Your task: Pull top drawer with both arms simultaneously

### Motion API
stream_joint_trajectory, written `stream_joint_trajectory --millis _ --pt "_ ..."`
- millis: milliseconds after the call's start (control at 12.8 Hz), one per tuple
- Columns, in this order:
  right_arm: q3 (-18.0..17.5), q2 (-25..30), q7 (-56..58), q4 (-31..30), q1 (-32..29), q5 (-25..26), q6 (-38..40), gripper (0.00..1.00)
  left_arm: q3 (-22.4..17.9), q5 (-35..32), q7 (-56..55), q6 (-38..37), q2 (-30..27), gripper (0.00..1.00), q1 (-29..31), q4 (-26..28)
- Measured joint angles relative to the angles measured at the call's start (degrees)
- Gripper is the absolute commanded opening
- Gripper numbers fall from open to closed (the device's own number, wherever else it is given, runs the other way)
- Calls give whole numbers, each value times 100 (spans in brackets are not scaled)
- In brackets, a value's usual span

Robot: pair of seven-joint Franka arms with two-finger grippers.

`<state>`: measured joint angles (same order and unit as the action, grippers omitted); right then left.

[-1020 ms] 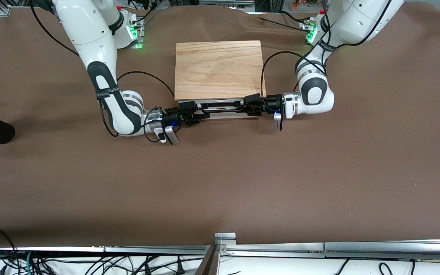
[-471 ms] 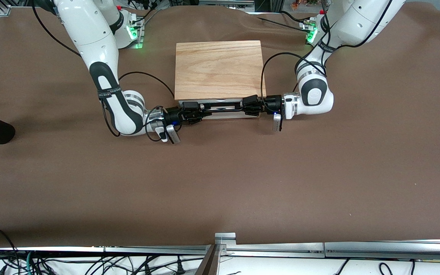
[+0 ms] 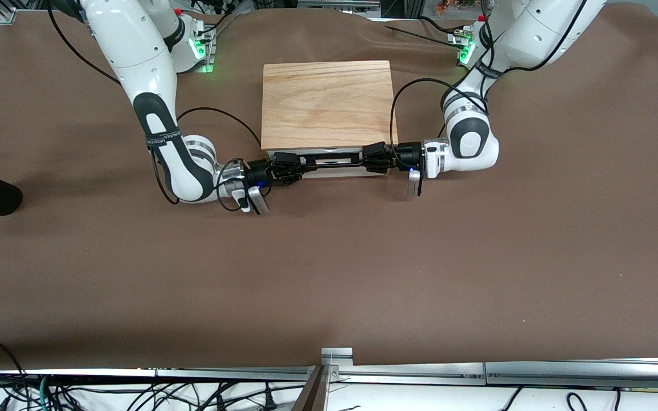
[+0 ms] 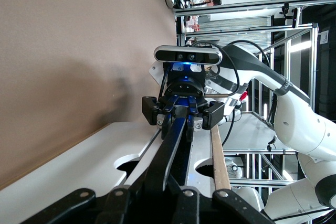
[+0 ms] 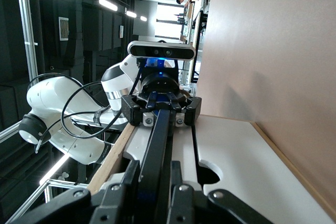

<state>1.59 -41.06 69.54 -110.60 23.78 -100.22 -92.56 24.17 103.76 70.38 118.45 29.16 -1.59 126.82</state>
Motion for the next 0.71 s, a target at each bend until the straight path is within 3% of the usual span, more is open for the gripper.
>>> stream_joint_trajectory --millis 706 --pt "0 0 -36 -5 -5 -5 30 12 -1 0 5 -3 3 0 0 -3"
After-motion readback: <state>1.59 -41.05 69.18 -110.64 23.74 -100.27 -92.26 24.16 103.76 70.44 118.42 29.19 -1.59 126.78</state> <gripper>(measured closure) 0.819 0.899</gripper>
